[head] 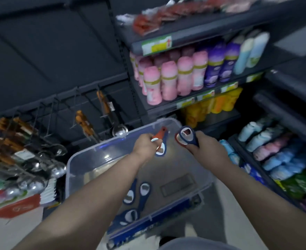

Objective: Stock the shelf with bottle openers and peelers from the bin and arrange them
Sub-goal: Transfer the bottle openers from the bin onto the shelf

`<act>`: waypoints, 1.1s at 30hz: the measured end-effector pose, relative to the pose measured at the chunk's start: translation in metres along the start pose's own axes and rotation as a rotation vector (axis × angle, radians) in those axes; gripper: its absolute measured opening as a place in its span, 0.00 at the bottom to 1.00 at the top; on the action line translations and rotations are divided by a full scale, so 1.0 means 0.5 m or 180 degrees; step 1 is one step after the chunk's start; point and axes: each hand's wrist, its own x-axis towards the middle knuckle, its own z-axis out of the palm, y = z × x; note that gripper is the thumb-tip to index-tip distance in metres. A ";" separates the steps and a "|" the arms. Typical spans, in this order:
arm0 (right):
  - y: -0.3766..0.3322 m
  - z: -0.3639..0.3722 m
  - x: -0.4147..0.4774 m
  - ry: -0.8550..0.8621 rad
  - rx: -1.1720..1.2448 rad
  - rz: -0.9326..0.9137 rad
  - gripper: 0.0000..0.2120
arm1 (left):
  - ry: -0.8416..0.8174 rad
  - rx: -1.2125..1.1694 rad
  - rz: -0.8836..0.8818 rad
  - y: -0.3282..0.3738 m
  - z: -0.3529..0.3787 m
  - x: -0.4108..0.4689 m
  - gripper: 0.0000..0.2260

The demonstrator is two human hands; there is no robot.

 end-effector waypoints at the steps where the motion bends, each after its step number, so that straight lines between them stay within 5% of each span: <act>1: 0.025 -0.032 -0.005 0.0150 0.0032 0.0084 0.14 | -0.0025 -0.0020 0.0128 0.043 0.024 0.000 0.07; 16: 0.594 -0.551 -0.279 0.1678 -0.0724 0.1899 0.13 | -0.0787 0.0105 0.2168 0.702 0.590 -0.218 0.09; 29: 0.811 -0.613 -0.272 0.1595 -0.0519 0.2664 0.16 | -0.1132 0.1073 0.2935 0.902 0.840 -0.167 0.13; 33: 0.847 -0.619 -0.216 0.1675 -0.0855 0.2752 0.22 | -0.0458 0.1710 0.3460 0.932 0.881 -0.114 0.14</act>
